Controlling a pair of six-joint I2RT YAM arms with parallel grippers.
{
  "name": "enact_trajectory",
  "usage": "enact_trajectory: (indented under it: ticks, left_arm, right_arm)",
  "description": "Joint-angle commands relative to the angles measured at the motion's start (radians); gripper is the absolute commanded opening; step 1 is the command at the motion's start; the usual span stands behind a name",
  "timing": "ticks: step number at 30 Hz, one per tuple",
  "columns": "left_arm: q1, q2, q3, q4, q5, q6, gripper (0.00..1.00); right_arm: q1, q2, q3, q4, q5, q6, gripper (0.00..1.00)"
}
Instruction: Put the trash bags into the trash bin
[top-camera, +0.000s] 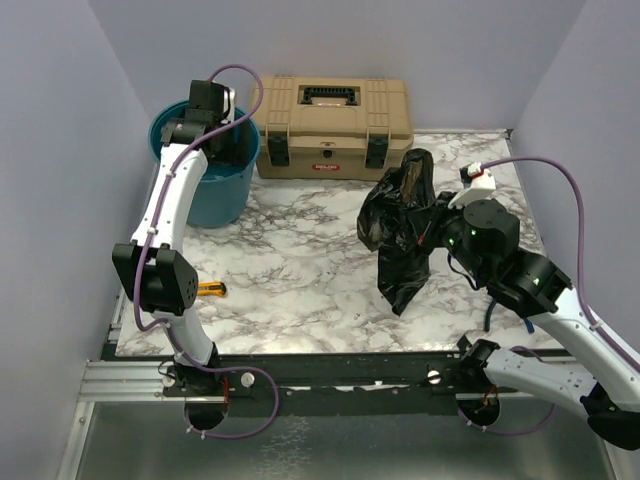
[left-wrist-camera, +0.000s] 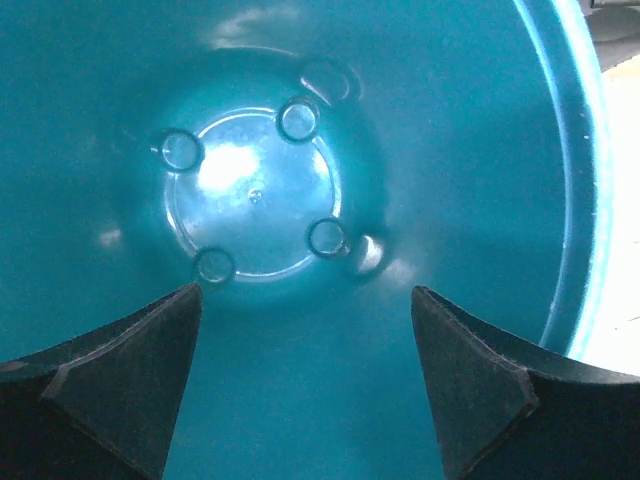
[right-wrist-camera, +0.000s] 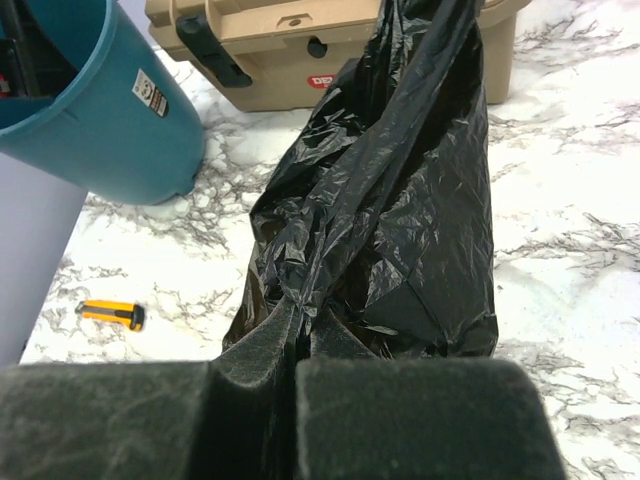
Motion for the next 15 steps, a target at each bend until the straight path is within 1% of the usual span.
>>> enact_trajectory:
  ticks: [1,5,10,15]
  left_arm:
    - [0.008,-0.034,-0.005,0.021,0.056,0.002,0.88]
    - [0.011,-0.046,0.027,0.023,0.018,0.001,0.88]
    - [0.014,-0.075,0.067,0.045,-0.041,-0.009,0.91]
    - [0.016,-0.15,-0.026,0.157,-0.011,-0.066,0.92]
  right_arm:
    - [-0.003,0.005,-0.018,-0.005,-0.045,0.011,0.01]
    - [-0.003,0.015,-0.024,0.0,-0.06,0.014,0.01]
    - [-0.004,0.028,-0.027,0.016,-0.077,0.015,0.01]
    - [-0.003,0.051,-0.036,0.038,-0.105,0.019,0.01]
